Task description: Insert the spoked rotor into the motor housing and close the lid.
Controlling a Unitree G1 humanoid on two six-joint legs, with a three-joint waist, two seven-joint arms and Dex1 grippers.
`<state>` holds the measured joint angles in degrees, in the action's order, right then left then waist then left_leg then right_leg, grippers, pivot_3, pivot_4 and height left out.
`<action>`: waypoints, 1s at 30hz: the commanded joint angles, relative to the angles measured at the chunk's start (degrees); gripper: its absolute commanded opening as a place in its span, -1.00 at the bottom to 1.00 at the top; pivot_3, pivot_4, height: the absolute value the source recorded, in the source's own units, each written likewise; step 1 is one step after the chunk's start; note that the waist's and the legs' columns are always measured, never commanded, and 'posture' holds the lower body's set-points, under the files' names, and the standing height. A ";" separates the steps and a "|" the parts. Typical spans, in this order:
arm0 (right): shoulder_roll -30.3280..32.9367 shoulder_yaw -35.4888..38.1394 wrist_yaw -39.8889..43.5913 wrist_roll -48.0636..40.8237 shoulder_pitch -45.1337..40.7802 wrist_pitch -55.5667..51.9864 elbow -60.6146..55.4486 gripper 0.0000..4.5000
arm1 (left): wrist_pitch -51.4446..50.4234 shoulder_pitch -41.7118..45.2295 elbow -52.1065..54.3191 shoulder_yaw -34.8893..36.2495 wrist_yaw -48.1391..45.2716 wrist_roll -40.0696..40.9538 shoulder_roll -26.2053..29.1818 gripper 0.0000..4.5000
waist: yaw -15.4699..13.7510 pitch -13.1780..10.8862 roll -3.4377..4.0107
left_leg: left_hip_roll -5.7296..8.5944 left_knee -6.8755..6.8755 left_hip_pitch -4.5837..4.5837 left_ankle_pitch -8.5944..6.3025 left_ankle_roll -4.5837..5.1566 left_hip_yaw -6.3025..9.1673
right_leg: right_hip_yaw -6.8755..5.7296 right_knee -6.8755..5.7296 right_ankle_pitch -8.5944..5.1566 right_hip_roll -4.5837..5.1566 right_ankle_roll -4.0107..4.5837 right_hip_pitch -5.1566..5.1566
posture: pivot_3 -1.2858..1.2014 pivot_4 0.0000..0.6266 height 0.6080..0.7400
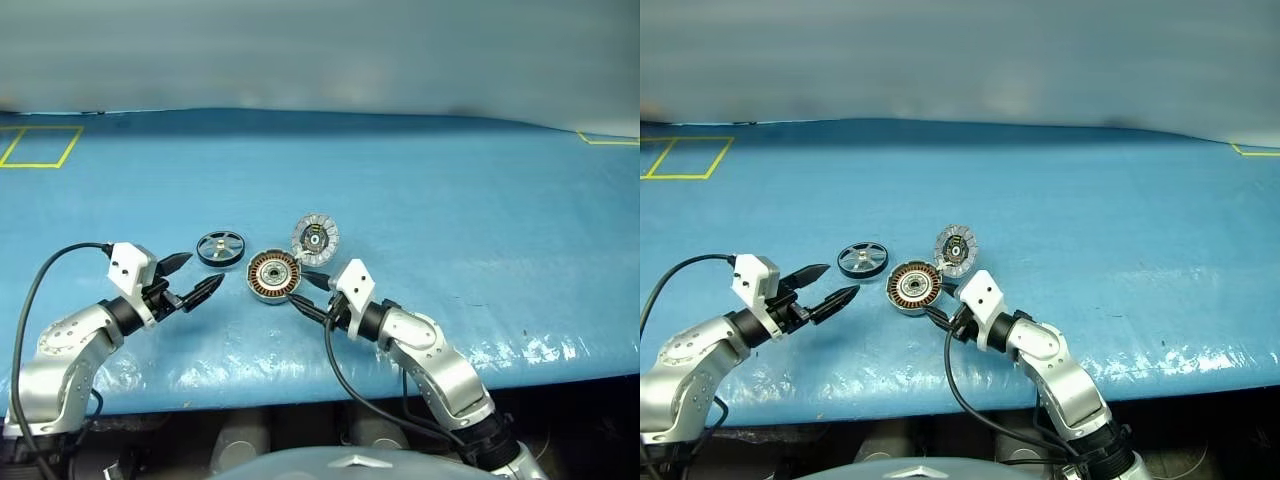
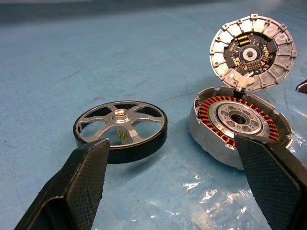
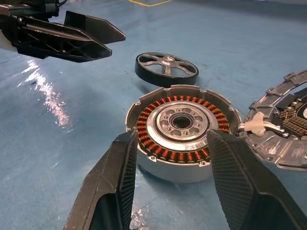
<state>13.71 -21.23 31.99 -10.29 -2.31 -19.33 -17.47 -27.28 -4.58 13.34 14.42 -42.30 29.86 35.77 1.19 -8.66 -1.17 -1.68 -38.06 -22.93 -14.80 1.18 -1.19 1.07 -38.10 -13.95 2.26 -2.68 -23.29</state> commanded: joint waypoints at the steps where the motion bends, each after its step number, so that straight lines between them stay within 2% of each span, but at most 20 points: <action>1: -0.65 0.84 -1.40 0.46 0.11 0.93 -0.78 0.06 | -2.75 3.77 -1.87 0.01 0.20 -0.13 2.04 1.00 | -0.03 0.00 0.00 | 0.00 0.01 0.00 0.00 0.00 0.01 | 0.00 0.00 0.00 0.00 0.00 0.00 | 0.03 -0.52 1.00; 7: -1.06 0.41 -2.27 1.30 0.12 0.90 -0.32 0.06 | -4.38 10.08 -6.65 -1.93 0.12 -3.45 5.51 1.00 | 0.00 0.00 0.00 | 0.00 0.02 -0.01 0.01 -0.01 0.00 | 0.03 0.00 0.00 0.00 0.00 -0.01 | 0.03 -0.52 1.00; 12: -1.56 0.27 -3.09 2.11 -0.02 1.04 0.10 0.06 | -3.52 13.51 -11.15 -4.59 -0.03 -6.98 5.96 1.00 | -0.04 -0.01 0.00 | 0.02 0.06 -0.03 0.01 -0.02 -0.03 | 0.06 0.01 0.00 0.01 0.00 -0.06 | 0.03 -0.52 1.00; 18: -1.83 0.24 -3.79 2.64 0.33 0.67 -0.24 0.06 | -1.88 15.00 -12.66 -5.56 -0.84 -8.09 4.67 0.15 | -0.03 0.00 0.00 | 0.00 0.07 -0.03 0.01 -0.02 -0.04 | 0.07 0.00 0.00 0.01 0.00 -0.09 | 0.03 -0.52 1.00; 30: -2.18 0.11 -4.06 3.24 0.14 0.05 0.02 0.06 | -1.96 20.53 -16.88 -7.44 -3.13 -8.84 3.16 0.15 | -0.06 0.00 -0.01 | 0.02 0.06 -0.05 0.02 -0.03 -0.03 | 0.07 -0.01 0.01 0.01 -0.01 -0.08 | 0.03 -0.52 1.00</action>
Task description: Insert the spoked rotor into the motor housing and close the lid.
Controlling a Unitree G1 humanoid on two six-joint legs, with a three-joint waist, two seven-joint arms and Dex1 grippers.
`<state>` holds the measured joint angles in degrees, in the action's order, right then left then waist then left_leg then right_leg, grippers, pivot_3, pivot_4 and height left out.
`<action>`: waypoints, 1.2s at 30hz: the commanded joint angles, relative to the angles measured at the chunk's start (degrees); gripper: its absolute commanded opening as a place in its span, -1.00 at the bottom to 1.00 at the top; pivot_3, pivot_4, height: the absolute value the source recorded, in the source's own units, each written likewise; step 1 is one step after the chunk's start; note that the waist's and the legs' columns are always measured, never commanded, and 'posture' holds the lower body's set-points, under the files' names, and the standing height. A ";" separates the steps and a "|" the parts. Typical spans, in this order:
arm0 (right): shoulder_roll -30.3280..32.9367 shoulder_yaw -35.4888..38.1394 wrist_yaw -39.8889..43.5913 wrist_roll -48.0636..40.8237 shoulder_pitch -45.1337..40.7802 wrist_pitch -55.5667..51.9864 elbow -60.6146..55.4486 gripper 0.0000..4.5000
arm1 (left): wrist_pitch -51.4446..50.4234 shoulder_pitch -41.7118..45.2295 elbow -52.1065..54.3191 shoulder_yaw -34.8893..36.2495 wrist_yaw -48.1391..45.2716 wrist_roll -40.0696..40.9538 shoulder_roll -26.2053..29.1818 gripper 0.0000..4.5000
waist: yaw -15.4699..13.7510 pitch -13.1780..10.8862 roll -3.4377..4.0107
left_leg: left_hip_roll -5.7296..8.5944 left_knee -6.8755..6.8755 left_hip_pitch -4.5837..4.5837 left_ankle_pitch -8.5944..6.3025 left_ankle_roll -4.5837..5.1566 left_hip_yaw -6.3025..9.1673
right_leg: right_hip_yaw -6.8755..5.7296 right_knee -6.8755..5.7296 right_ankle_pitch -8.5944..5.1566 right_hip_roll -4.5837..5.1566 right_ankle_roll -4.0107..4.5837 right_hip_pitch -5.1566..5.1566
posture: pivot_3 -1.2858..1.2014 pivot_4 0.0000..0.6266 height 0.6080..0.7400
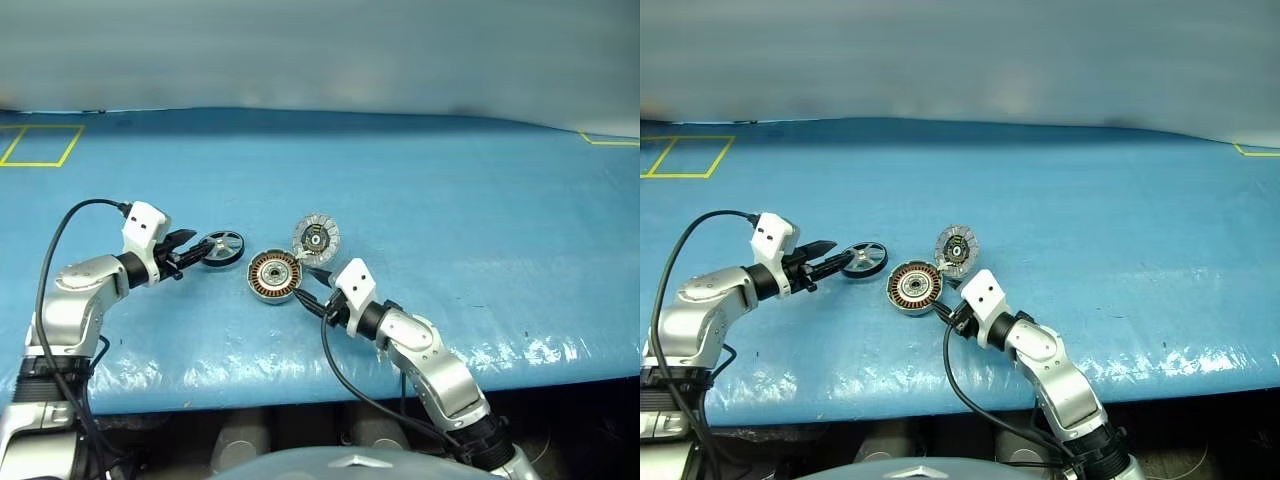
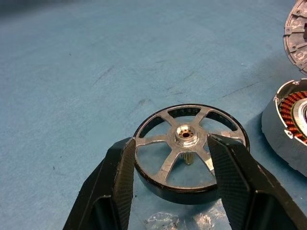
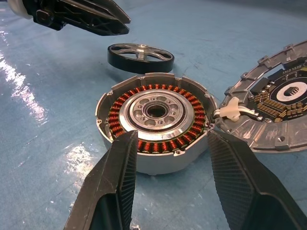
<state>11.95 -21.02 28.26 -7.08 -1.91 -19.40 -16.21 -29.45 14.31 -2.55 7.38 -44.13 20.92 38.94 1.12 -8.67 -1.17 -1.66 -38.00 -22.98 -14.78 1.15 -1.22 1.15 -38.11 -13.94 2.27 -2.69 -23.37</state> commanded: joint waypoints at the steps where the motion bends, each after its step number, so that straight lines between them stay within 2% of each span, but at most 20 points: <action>1: -0.50 -0.16 -0.36 0.08 -0.32 0.08 -1.18 0.06 | -0.17 2.12 -1.80 -0.80 -1.98 0.26 -0.19 0.15 | 0.01 0.00 0.00 | 0.01 0.00 0.00 0.00 0.00 0.00 | 0.00 0.00 0.00 0.00 0.00 0.00 | 0.03 -0.52 1.00; 10: -0.44 -0.11 -0.62 0.25 -0.15 -0.11 -1.41 0.06 | -1.06 3.97 -7.15 -4.74 -3.77 -2.47 -0.10 0.15 | 0.09 0.00 0.00 | 0.05 -0.01 -0.01 0.00 0.00 0.01 | 0.00 -0.02 0.00 -0.03 0.00 -0.01 | 0.03 -0.52 1.00; 23: -0.48 -0.28 -0.75 0.24 -0.24 -0.61 -1.54 0.06 | -2.09 3.74 -8.58 -5.64 -3.98 -3.68 -0.13 0.15 | 0.06 0.01 -0.01 | 0.03 -0.06 0.00 0.00 -0.01 0.02 | 0.00 -0.06 0.00 -0.02 0.00 0.00 | 0.03 -0.52 1.00; 26: -0.61 -0.27 -0.82 0.29 -0.33 -0.67 -1.45 0.06 | -2.84 3.61 -8.47 -5.91 -4.06 -3.76 -0.01 -0.12 | 0.07 0.01 -0.01 | 0.03 -0.06 0.00 0.00 -0.01 0.01 | 0.01 -0.06 0.00 -0.02 0.00 0.00 | 0.03 -0.52 1.00; 28: -0.72 -0.25 -0.88 0.30 -0.40 -0.70 -1.40 0.06 | -3.17 3.58 -8.34 -6.34 -4.39 -3.95 0.19 -0.41 | 0.01 0.04 0.04 | 0.03 -0.06 0.01 0.00 -0.01 0.01 | 0.01 -0.06 0.00 -0.02 0.00 0.01 | 0.03 -0.52 1.00; 36: -0.79 -0.14 -1.02 0.40 -0.20 -0.74 -1.57 0.06 | -3.26 3.86 -8.24 -6.51 -4.80 -4.39 0.35 -0.57 | -0.46 0.07 0.09 | 0.03 -0.15 0.31 0.05 0.01 0.07 | 0.00 -0.08 0.01 -0.01 -0.01 0.37 | 0.03 -0.52 1.00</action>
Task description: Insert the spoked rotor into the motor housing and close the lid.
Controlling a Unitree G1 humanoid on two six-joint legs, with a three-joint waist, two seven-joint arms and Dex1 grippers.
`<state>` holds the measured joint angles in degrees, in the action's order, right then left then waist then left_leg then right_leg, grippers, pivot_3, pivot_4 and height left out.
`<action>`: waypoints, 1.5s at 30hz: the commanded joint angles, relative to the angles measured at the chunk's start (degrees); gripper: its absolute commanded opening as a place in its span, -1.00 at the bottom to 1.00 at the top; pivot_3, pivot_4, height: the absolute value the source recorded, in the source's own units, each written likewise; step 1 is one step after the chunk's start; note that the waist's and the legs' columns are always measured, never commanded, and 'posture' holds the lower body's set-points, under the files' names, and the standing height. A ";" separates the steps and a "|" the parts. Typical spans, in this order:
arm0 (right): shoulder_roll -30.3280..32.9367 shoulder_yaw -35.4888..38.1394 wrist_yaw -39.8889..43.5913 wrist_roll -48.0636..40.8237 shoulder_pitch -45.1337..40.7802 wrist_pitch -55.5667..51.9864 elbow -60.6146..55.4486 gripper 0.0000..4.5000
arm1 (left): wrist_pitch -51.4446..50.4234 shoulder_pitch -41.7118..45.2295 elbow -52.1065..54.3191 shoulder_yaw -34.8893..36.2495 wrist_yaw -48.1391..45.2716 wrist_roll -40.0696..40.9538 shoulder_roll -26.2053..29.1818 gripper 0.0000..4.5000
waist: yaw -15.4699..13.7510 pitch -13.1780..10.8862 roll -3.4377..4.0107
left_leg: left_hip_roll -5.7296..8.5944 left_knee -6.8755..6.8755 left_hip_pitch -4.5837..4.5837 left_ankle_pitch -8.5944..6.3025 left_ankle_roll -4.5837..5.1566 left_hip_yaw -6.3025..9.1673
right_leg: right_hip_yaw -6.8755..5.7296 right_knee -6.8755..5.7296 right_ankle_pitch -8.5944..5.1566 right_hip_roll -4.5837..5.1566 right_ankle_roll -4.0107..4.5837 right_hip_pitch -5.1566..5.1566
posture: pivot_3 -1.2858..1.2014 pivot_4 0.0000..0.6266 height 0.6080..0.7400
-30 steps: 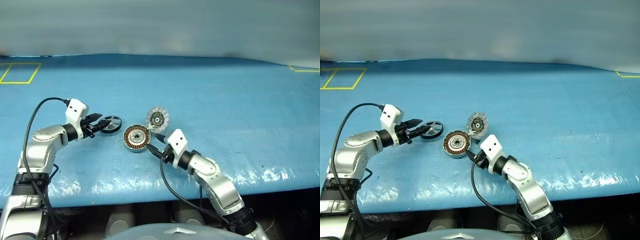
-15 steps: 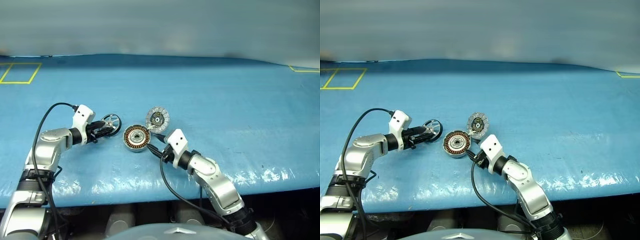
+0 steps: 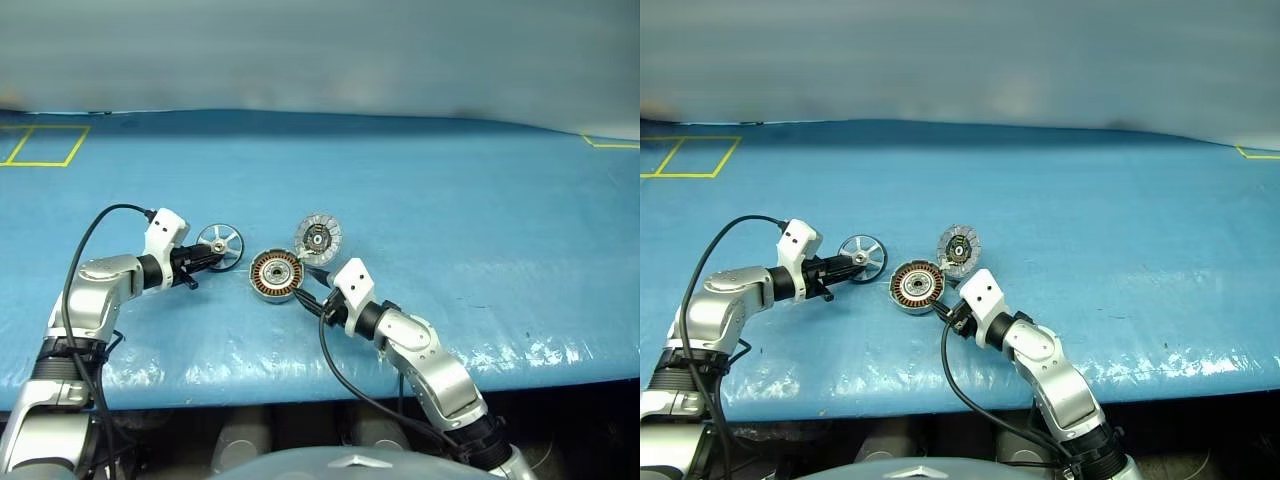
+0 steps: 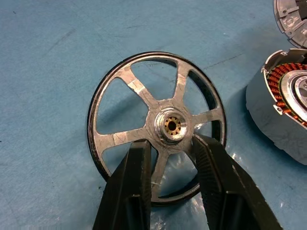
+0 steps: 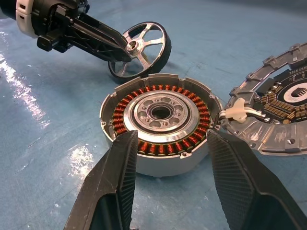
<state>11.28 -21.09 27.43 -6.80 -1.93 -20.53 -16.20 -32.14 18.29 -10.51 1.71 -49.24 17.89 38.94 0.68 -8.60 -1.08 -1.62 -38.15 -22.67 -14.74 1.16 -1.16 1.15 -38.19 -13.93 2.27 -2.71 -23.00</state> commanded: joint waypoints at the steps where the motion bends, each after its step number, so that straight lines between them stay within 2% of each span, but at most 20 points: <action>1: -0.02 0.03 -0.15 0.09 -0.10 0.38 -1.72 0.06 | -0.39 -0.19 -0.19 -0.78 0.39 -1.53 0.44 -0.58 | -0.03 0.00 0.00 | 0.00 0.00 0.06 0.01 0.00 0.02 | -0.01 0.01 -0.03 0.00 0.05 0.06 | 0.03 -0.52 1.00; 4: 0.36 0.50 0.04 -0.12 -0.05 0.33 -1.96 0.06 | -0.13 -0.68 0.52 -0.36 0.47 -1.58 0.86 -0.60 | -0.03 0.00 0.00 | 0.00 -0.01 0.08 0.07 0.03 0.02 | 0.00 0.02 -0.06 0.01 0.10 0.09 | 0.03 -0.52 1.00; 8: 1.02 1.20 0.12 -0.32 -0.11 0.40 -1.96 0.06 | -0.57 -1.80 2.95 2.43 0.86 0.39 0.73 -0.86 | 0.06 0.00 -0.01 | 0.01 -0.01 0.08 0.20 0.06 0.05 | 0.00 0.03 -0.03 0.04 0.17 0.12 | 0.03 -0.52 1.00; 14: 1.24 1.24 0.23 -0.60 -0.32 0.30 -1.76 0.06 | -1.73 -3.65 6.79 6.55 1.67 3.59 0.88 -0.86 | 0.45 -0.03 -0.04 | -0.01 0.07 0.00 0.22 0.06 0.02 | 0.01 0.04 0.03 0.04 0.18 -0.02 | 0.03 -0.52 1.00; 24: 1.07 0.92 0.68 -0.47 -1.30 0.50 -0.84 0.06 | -3.30 -5.39 4.36 5.76 2.95 2.77 0.50 -0.86 | 0.51 -0.03 -0.05 | 0.00 0.23 -0.24 0.21 0.05 -0.01 | 0.01 0.05 0.12 0.04 0.02 -0.30 | 0.03 -0.52 1.00; 33: 1.43 1.14 0.29 -0.54 -0.75 0.27 -1.42 0.06 | -3.01 -4.69 3.83 5.94 5.16 2.04 -0.96 0.44 | 0.45 -0.03 -0.06 | 0.00 0.22 -0.26 0.22 0.05 -0.01 | 0.01 0.05 0.14 0.05 0.00 -0.32 | 0.03 -0.52 1.00; 45: 1.15 1.05 -0.13 -0.38 -0.67 0.38 -1.12 0.06 | -4.28 -4.38 8.40 9.22 7.15 4.79 -1.42 0.44 | 0.47 -0.04 -0.09 | 0.00 0.20 -0.30 0.22 0.05 -0.03 | 0.02 0.05 0.15 0.05 -0.02 -0.37 | 0.03 -0.52 1.00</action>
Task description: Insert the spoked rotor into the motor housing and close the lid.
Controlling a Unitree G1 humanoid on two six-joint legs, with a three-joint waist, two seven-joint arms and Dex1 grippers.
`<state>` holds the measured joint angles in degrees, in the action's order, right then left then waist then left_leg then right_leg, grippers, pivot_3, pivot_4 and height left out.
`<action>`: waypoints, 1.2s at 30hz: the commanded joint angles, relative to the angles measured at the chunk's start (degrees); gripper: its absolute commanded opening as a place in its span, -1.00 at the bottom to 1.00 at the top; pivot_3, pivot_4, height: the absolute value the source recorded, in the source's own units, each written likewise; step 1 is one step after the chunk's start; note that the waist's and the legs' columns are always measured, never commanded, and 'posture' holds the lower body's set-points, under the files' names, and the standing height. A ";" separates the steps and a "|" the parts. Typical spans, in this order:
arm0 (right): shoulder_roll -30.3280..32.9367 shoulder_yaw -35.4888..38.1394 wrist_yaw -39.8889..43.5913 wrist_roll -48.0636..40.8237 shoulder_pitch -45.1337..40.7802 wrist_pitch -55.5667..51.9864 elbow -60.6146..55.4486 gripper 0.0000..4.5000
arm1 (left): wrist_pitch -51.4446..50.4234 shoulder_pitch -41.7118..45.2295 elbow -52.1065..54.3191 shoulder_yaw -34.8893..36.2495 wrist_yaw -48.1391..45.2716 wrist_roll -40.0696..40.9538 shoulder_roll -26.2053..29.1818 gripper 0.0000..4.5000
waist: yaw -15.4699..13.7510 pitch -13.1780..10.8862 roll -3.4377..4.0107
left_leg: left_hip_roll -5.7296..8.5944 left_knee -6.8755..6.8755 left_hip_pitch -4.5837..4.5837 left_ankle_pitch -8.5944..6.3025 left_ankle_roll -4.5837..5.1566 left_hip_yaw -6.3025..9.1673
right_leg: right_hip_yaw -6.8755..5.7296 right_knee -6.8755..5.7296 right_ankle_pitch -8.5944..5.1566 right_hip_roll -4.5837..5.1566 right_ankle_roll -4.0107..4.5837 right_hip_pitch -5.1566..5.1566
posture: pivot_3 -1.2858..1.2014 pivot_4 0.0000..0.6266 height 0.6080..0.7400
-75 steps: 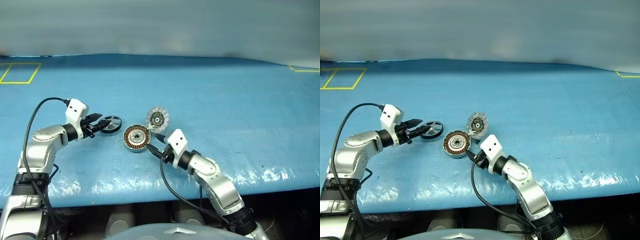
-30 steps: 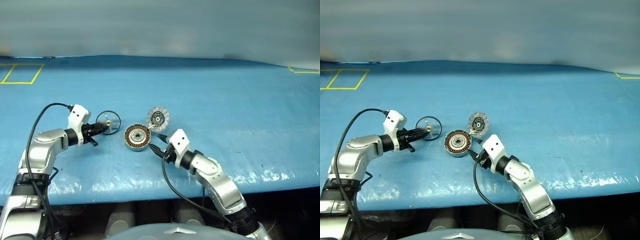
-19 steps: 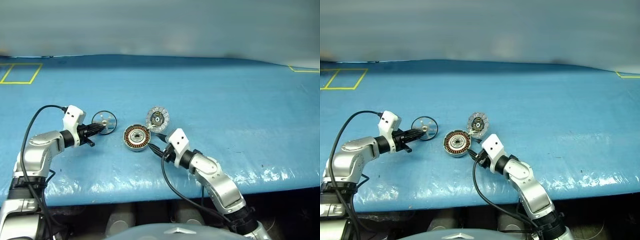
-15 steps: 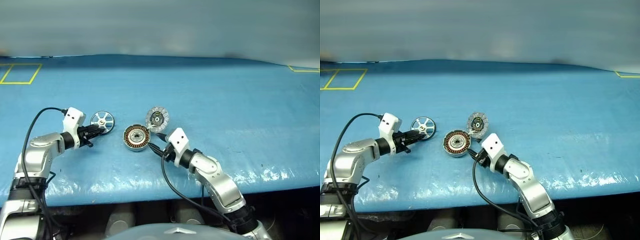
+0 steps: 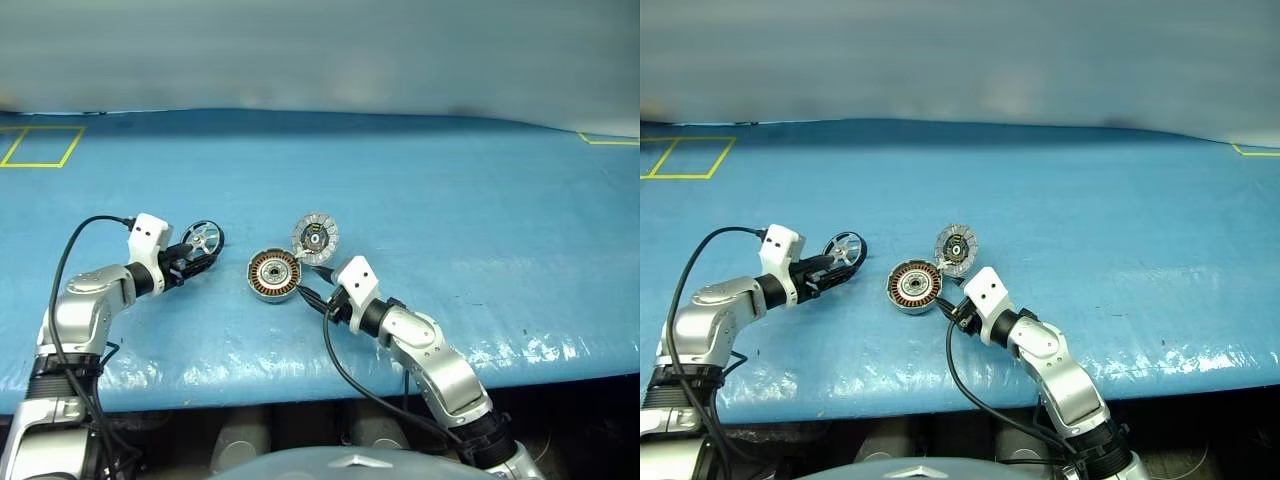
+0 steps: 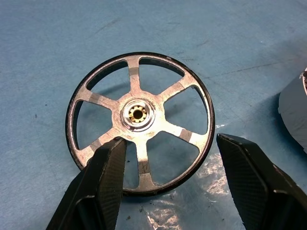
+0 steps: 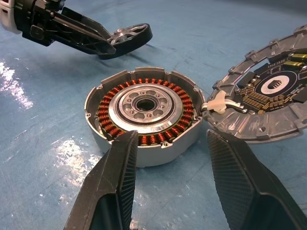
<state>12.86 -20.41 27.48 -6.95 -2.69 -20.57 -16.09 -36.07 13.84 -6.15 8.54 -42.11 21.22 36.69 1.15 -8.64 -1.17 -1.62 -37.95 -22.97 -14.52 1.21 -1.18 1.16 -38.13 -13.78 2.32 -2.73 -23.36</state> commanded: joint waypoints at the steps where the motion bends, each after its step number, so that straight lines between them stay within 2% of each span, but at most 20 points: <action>1: -0.47 0.33 -0.21 -0.23 0.18 0.43 -1.24 0.06 | -0.62 -0.22 5.10 2.65 -0.22 1.83 1.24 0.44 | 0.01 -0.01 -0.02 | 0.00 0.00 -0.01 0.00 0.00 0.00 | 0.00 0.00 0.00 0.01 0.00 0.00 | 0.03 -0.52 1.00; 12: -0.88 -0.15 0.02 -0.15 0.24 0.40 -0.80 0.06 | -4.73 -4.81 17.24 6.64 -5.13 7.37 8.16 0.44 | 0.13 -0.03 -0.02 | 0.01 0.06 -0.04 0.00 0.00 -0.01 | 0.00 0.03 -0.02 0.07 0.03 -0.06 | 0.03 -0.52 1.00; 17: -1.31 -0.67 0.22 -0.03 -0.23 0.50 -0.19 0.06 | -0.43 -3.00 13.90 3.65 -3.46 2.35 9.93 0.44 | -0.03 -0.03 -0.01 | 0.01 0.05 -0.03 0.00 0.00 -0.01 | -0.01 0.03 -0.13 0.06 0.22 -0.05 | 0.03 -0.52 1.00; 22: -1.53 -0.49 -0.05 0.18 -0.19 0.58 -0.21 0.06 | 1.54 0.58 8.59 1.28 0.10 -1.42 7.18 0.44 | -0.13 -0.03 -0.03 | 0.04 0.03 -0.03 0.00 0.00 -0.04 | 0.00 0.05 -0.07 0.06 0.12 -0.04 | 0.03 -0.52 1.00; 29: -1.51 -0.25 -0.64 0.28 0.66 0.51 -0.80 0.06 | 1.16 1.38 5.47 -2.42 2.33 -3.65 2.65 0.44 | -0.07 -0.03 -0.04 | 0.03 0.06 -0.09 0.00 0.00 -0.03 | -0.01 0.08 0.01 0.04 -0.03 -0.08 | 0.03 -0.52 1.00; 36: -1.64 -0.18 -0.94 0.40 0.43 0.47 -0.74 0.06 | 2.52 2.36 2.85 -2.48 5.85 -5.69 -0.09 0.44 | -0.04 -0.03 -0.04 | 0.03 0.03 -0.09 0.00 0.00 -0.02 | -0.01 0.06 0.02 0.03 -0.03 -0.08 | 0.03 -0.52 1.00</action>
<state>11.41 -20.89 26.65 -6.49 -1.92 -20.57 -15.01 -35.17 14.99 -3.72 4.99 -37.01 16.06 36.52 1.11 -8.67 -1.21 -1.59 -37.92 -23.06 -14.52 1.22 -1.20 1.16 -38.07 -13.76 2.35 -2.76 -23.44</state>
